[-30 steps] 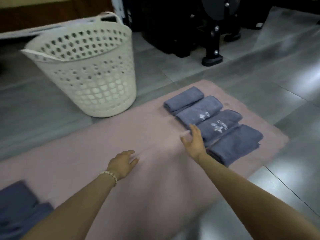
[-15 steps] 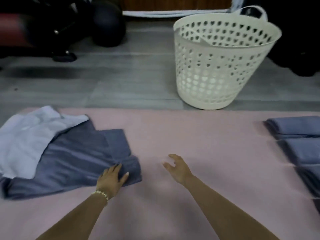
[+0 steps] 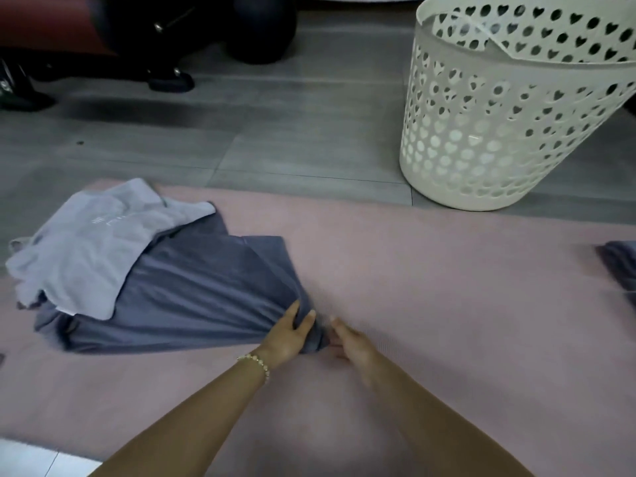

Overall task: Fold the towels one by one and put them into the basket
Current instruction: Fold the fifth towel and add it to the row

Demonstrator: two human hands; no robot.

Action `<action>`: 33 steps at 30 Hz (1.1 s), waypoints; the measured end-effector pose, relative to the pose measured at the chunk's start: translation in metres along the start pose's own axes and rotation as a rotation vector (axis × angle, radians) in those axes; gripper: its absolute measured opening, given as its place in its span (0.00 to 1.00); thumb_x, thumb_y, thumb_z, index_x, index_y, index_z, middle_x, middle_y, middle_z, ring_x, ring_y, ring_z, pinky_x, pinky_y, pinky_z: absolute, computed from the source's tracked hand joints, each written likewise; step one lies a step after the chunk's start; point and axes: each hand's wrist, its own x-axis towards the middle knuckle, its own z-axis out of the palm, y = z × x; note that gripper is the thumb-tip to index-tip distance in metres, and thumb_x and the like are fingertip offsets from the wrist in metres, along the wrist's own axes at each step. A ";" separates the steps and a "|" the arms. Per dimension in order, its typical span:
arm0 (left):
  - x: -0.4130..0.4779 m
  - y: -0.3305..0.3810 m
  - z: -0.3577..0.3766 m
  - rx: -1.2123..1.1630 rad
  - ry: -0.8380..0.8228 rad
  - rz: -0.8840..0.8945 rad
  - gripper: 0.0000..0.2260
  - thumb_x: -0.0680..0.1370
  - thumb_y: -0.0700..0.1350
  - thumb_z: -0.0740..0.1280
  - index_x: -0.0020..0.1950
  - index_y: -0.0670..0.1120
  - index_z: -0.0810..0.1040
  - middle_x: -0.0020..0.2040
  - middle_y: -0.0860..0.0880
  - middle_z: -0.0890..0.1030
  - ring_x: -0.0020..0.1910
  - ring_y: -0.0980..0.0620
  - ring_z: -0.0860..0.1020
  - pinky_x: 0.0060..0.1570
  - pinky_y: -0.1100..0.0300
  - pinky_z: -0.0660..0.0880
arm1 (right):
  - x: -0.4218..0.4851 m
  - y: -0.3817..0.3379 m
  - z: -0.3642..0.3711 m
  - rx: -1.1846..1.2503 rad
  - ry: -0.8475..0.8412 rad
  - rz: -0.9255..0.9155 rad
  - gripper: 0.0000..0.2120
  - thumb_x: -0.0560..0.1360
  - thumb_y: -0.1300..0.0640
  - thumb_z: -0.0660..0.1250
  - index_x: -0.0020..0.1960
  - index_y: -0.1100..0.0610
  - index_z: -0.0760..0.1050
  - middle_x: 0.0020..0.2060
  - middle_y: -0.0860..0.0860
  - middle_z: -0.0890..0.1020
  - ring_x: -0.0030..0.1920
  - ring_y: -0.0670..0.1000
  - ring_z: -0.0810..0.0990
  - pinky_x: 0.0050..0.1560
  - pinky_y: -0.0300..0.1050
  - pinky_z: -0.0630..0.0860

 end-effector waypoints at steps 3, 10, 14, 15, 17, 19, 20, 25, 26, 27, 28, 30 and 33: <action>-0.012 0.028 0.002 -0.008 -0.067 0.023 0.23 0.82 0.51 0.56 0.76 0.48 0.58 0.71 0.55 0.64 0.72 0.56 0.62 0.70 0.65 0.55 | 0.000 -0.002 -0.008 0.154 -0.082 0.077 0.23 0.77 0.37 0.56 0.52 0.55 0.77 0.52 0.52 0.80 0.53 0.52 0.78 0.60 0.46 0.71; -0.030 0.072 0.046 -0.165 -0.226 0.020 0.24 0.81 0.56 0.53 0.76 0.52 0.55 0.71 0.59 0.61 0.70 0.63 0.58 0.72 0.66 0.52 | -0.019 -0.018 -0.052 0.461 -0.169 0.037 0.25 0.78 0.43 0.56 0.61 0.61 0.76 0.57 0.57 0.81 0.55 0.51 0.81 0.55 0.44 0.78; -0.022 0.098 0.086 -0.256 -0.190 0.096 0.21 0.83 0.52 0.50 0.76 0.50 0.57 0.70 0.60 0.60 0.71 0.62 0.58 0.70 0.68 0.52 | -0.031 -0.018 -0.096 0.465 -0.190 -0.030 0.24 0.79 0.39 0.53 0.58 0.54 0.78 0.54 0.54 0.83 0.55 0.52 0.81 0.57 0.45 0.76; -0.021 0.100 0.094 -0.242 -0.183 0.112 0.21 0.83 0.51 0.50 0.76 0.49 0.58 0.71 0.57 0.61 0.72 0.60 0.59 0.71 0.67 0.53 | -0.035 -0.019 -0.102 0.478 -0.186 -0.042 0.24 0.79 0.39 0.53 0.58 0.54 0.77 0.55 0.54 0.83 0.57 0.52 0.80 0.58 0.46 0.75; -0.014 0.093 0.099 -0.179 -0.179 0.105 0.20 0.83 0.51 0.50 0.73 0.45 0.65 0.70 0.52 0.67 0.71 0.55 0.64 0.69 0.67 0.57 | -0.038 -0.012 -0.107 0.437 -0.150 -0.055 0.22 0.79 0.40 0.53 0.56 0.54 0.78 0.51 0.52 0.83 0.52 0.51 0.81 0.52 0.44 0.77; -0.006 0.080 0.091 -0.066 -0.134 0.058 0.14 0.83 0.49 0.53 0.61 0.44 0.72 0.60 0.48 0.74 0.61 0.54 0.71 0.57 0.69 0.63 | -0.037 0.003 -0.104 0.364 -0.119 -0.025 0.19 0.80 0.43 0.53 0.55 0.54 0.77 0.49 0.51 0.82 0.49 0.50 0.80 0.47 0.42 0.76; -0.003 0.067 0.082 0.009 -0.101 0.060 0.12 0.82 0.49 0.55 0.55 0.44 0.74 0.55 0.48 0.76 0.55 0.54 0.73 0.52 0.67 0.64 | -0.035 0.013 -0.100 0.311 -0.115 -0.004 0.18 0.81 0.45 0.54 0.56 0.54 0.77 0.50 0.51 0.81 0.50 0.51 0.79 0.47 0.42 0.77; -0.003 -0.011 0.015 0.184 0.082 -0.045 0.17 0.77 0.42 0.68 0.28 0.48 0.70 0.26 0.50 0.71 0.25 0.58 0.71 0.32 0.57 0.71 | -0.021 0.035 -0.062 0.080 -0.091 0.047 0.18 0.80 0.49 0.59 0.64 0.57 0.73 0.60 0.55 0.79 0.54 0.51 0.77 0.43 0.37 0.73; -0.006 -0.021 0.001 0.118 0.106 -0.137 0.18 0.78 0.41 0.66 0.28 0.48 0.69 0.23 0.50 0.71 0.21 0.59 0.73 0.27 0.57 0.73 | -0.018 0.035 -0.056 0.092 -0.064 0.043 0.17 0.80 0.50 0.59 0.64 0.59 0.72 0.59 0.57 0.78 0.53 0.52 0.77 0.42 0.37 0.74; -0.010 -0.027 -0.010 0.068 0.100 -0.219 0.17 0.78 0.42 0.65 0.29 0.47 0.70 0.20 0.50 0.73 0.21 0.56 0.76 0.25 0.57 0.76 | -0.015 0.032 -0.052 0.111 -0.030 0.050 0.18 0.80 0.51 0.59 0.64 0.61 0.71 0.59 0.60 0.78 0.54 0.55 0.78 0.42 0.38 0.74; -0.013 -0.028 -0.019 0.044 0.091 -0.281 0.16 0.79 0.45 0.64 0.32 0.44 0.72 0.20 0.50 0.75 0.23 0.52 0.78 0.27 0.57 0.78 | -0.013 0.029 -0.048 0.121 -0.004 0.056 0.19 0.80 0.51 0.59 0.65 0.62 0.70 0.58 0.61 0.77 0.56 0.57 0.78 0.44 0.40 0.75; -0.012 -0.025 -0.037 0.089 0.076 -0.325 0.20 0.79 0.56 0.61 0.36 0.41 0.75 0.26 0.47 0.79 0.27 0.47 0.80 0.30 0.58 0.79 | -0.010 0.019 -0.040 0.122 0.003 0.049 0.20 0.80 0.48 0.58 0.63 0.62 0.72 0.56 0.59 0.78 0.58 0.58 0.78 0.53 0.46 0.76; 0.008 -0.021 -0.054 0.199 0.215 -0.122 0.21 0.81 0.57 0.53 0.44 0.44 0.76 0.40 0.44 0.82 0.40 0.44 0.80 0.48 0.52 0.78 | 0.005 -0.001 -0.024 0.074 0.006 0.061 0.28 0.74 0.34 0.60 0.58 0.57 0.77 0.54 0.54 0.81 0.56 0.55 0.79 0.61 0.50 0.74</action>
